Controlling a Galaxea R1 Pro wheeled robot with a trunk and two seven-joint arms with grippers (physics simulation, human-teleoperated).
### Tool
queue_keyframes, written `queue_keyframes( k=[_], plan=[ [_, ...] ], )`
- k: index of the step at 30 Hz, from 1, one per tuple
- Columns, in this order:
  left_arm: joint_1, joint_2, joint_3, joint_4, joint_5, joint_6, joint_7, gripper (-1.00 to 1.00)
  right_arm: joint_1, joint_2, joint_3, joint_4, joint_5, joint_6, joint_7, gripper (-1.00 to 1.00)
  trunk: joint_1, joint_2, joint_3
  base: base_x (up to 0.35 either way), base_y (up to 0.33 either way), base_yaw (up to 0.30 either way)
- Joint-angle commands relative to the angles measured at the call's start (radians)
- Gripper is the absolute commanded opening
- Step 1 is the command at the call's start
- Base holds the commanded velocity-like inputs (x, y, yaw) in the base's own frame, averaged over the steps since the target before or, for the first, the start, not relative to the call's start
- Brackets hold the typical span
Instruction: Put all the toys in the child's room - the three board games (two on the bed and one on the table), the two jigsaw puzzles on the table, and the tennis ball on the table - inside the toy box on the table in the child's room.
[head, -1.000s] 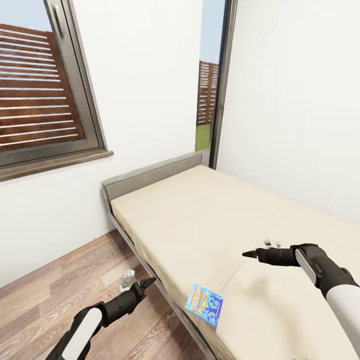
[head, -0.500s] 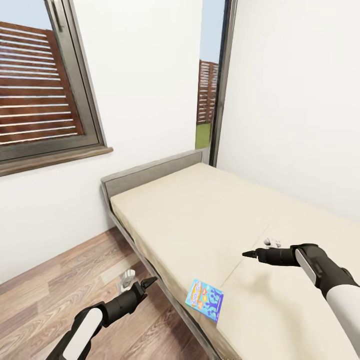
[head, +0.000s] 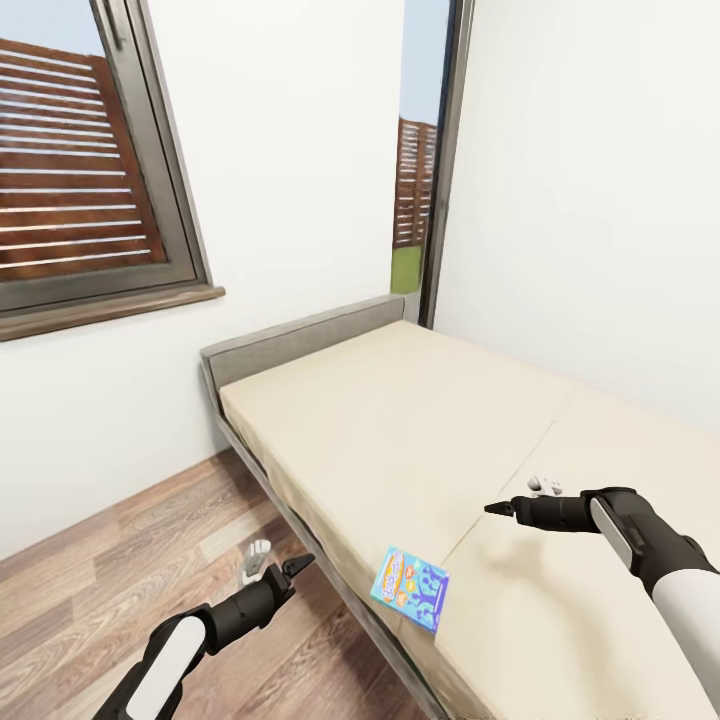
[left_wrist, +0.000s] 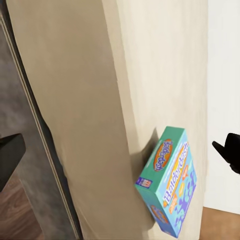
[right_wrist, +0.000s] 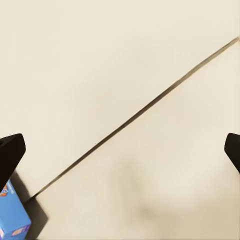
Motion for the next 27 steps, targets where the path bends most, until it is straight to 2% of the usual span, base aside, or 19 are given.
queue_keyframes(
  k=[1,10,18,27],
  plan=[
    [-0.001,0.001,-0.001,0.0,0.004,0.003,-0.001,1.0,-0.001,-0.001,0.005,-0.001,-0.011,0.007,-0.004,1.0,0.004,-0.008,-0.004,0.0,0.0,0.0],
    [-0.002,0.001,-0.005,0.0,0.004,0.003,-0.001,1.0,0.001,-0.006,0.004,-0.032,-0.011,0.007,-0.004,1.0,0.038,-0.071,-0.032,0.0,0.0,0.0],
    [-0.002,0.0,-0.009,-0.009,0.006,0.003,-0.004,1.0,0.008,-0.024,0.004,-0.056,-0.011,0.018,-0.004,1.0,0.038,-0.071,-0.032,0.0,0.0,0.0],
    [-0.002,-0.001,-0.01,-0.015,0.006,0.002,-0.032,1.0,0.02,-0.068,0.004,-0.128,-0.013,0.043,-0.002,1.0,0.038,-0.071,-0.032,0.0,0.0,0.0]
  ],
)
